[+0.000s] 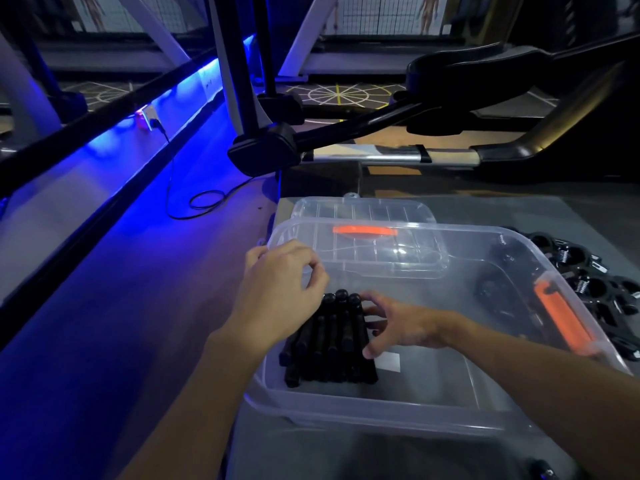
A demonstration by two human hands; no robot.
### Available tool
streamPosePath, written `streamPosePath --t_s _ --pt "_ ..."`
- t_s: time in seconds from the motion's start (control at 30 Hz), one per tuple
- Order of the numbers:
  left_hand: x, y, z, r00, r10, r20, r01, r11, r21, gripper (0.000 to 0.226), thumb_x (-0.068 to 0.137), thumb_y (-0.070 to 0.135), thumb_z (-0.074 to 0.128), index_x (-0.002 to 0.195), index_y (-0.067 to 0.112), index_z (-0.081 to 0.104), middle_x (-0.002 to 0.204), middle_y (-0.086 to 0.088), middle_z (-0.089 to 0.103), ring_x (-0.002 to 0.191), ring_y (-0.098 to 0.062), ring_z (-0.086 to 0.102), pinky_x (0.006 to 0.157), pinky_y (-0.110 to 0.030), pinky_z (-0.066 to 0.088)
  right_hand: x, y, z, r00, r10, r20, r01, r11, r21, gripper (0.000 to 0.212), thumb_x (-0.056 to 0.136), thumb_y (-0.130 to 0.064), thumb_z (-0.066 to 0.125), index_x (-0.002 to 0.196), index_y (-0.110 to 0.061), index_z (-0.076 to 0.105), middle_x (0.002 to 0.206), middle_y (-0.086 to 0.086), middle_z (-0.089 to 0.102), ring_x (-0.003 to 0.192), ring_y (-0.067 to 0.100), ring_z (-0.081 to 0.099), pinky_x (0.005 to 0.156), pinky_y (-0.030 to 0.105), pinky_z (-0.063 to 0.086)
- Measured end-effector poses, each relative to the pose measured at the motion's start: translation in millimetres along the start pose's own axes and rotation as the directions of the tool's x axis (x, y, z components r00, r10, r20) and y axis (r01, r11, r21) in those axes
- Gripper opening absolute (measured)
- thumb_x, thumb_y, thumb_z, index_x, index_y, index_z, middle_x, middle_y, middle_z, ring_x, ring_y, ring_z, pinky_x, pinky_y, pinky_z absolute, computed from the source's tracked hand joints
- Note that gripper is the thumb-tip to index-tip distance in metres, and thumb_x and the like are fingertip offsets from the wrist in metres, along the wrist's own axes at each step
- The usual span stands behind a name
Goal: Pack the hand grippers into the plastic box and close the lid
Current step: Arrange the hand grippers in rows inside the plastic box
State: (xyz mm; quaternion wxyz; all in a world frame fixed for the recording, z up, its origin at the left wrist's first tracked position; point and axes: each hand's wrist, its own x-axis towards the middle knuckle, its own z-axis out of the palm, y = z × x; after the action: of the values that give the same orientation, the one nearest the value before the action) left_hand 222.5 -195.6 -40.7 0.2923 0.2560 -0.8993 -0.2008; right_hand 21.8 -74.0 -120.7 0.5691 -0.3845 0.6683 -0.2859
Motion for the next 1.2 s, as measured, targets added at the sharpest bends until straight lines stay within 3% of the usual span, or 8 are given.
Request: streamPosePath --t_s 0.3,0.43,0.57,0.63,0.77,0.93,1.03,1.2 --pt "-0.5 1.2 0.0 1.000 -0.016 0.014 0.016 1.000 0.007 0.019 0.085 0.034 0.045 0.074 0.027 0.059 0.081 0.015 0.060 0.075 -0.009 0.057 0.099 -0.048 0.039 -1.1 1.6 3.3 1.000 0.005 -0.010 -0.005 1.000 0.027 0.092 0.064 -0.003 0.086 0.137 -0.037 0.040 0.133 -0.004 0.058 0.121 0.015 0.057 0.105 0.034 0.046" --pt "-1.0 0.8 0.1 1.000 -0.018 0.015 0.018 1.000 0.007 0.018 0.086 0.034 0.046 0.073 0.029 0.057 0.079 0.016 0.059 0.073 -0.007 0.055 0.099 -0.050 0.040 1.0 -1.2 2.9 0.969 -0.015 -0.248 0.040 0.995 0.095 0.065 0.082 0.006 0.068 0.138 -0.014 0.044 0.126 0.007 0.062 0.111 0.019 0.063 0.093 0.027 0.053" --pt "-1.8 0.7 -0.4 1.000 -0.004 0.010 0.004 1.000 0.007 0.017 0.085 0.032 0.046 0.072 0.029 0.057 0.078 0.015 0.058 0.072 -0.006 0.053 0.097 -0.050 0.041 1.7 -3.2 0.4 0.983 0.033 -0.183 -0.012 0.994 0.112 0.057 0.084 0.005 0.066 0.135 -0.013 0.047 0.123 0.005 0.065 0.114 0.017 0.063 0.096 0.027 0.052" --pt "-1.0 0.3 -0.9 1.000 -0.008 0.004 0.008 1.000 -0.007 0.016 0.085 0.031 0.047 0.072 0.029 0.056 0.077 0.015 0.058 0.072 -0.007 0.054 0.095 -0.050 0.043 1.3 -4.0 0.5 0.983 0.055 -0.174 -0.040 0.995 0.088 0.057 0.083 -0.001 0.070 0.134 -0.016 0.049 0.123 0.005 0.065 0.115 0.017 0.062 0.101 0.032 0.050" --pt "0.7 -0.3 -1.5 0.999 -0.031 -0.010 0.030 0.999 -0.027 0.017 0.085 0.029 0.049 0.072 0.024 0.060 0.075 0.014 0.058 0.073 -0.010 0.056 0.093 -0.048 0.045 -9.4 -14.2 -6.3 0.975 0.053 -0.218 -0.057 0.998 -0.010 0.060 0.082 -0.019 0.076 0.134 -0.021 0.047 0.127 0.003 0.059 0.115 0.016 0.059 0.096 0.031 0.050" --pt "0.7 7.3 -0.8 0.996 -0.077 0.039 0.076 0.997 0.012 0.014 0.090 0.027 0.055 0.082 0.025 0.066 0.082 0.015 0.062 0.083 -0.013 0.060 0.104 -0.046 0.035 -43.1 -28.3 -18.2 0.963 0.013 -0.268 -0.039 0.995 -0.094 0.048 0.086 -0.017 0.071 0.130 -0.018 0.051 0.120 0.006 0.063 0.111 0.023 0.062 0.091 0.036 0.052" --pt "1.2 34.8 5.4 0.996 -0.052 0.065 0.054 0.998 -0.030 0.013 0.091 0.027 0.056 0.087 0.025 0.068 0.086 0.018 0.061 0.093 -0.011 0.060 0.105 -0.044 0.034 -73.6 -36.0 -23.4 0.915 -0.077 -0.396 0.046 0.995 -0.087 0.036 0.087 -0.010 0.067 0.122 -0.011 0.058 0.112 0.012 0.070 0.098 0.024 0.067 0.091 0.041 0.053" --pt "5.1 107.7 27.3 0.982 0.102 0.159 -0.059 0.966 -0.253 0.018 0.084 0.034 0.051 0.083 0.025 0.067 0.085 0.012 0.069 0.089 -0.015 0.062 0.091 -0.044 0.048 -151.7 -40.1 -32.7 0.756 -0.198 -0.624 0.217 0.975 -0.047 0.017 0.089 -0.001 0.064 0.104 -0.008 0.062 0.105 0.020 0.070 0.086 0.024 0.066 0.082 0.038 0.051"
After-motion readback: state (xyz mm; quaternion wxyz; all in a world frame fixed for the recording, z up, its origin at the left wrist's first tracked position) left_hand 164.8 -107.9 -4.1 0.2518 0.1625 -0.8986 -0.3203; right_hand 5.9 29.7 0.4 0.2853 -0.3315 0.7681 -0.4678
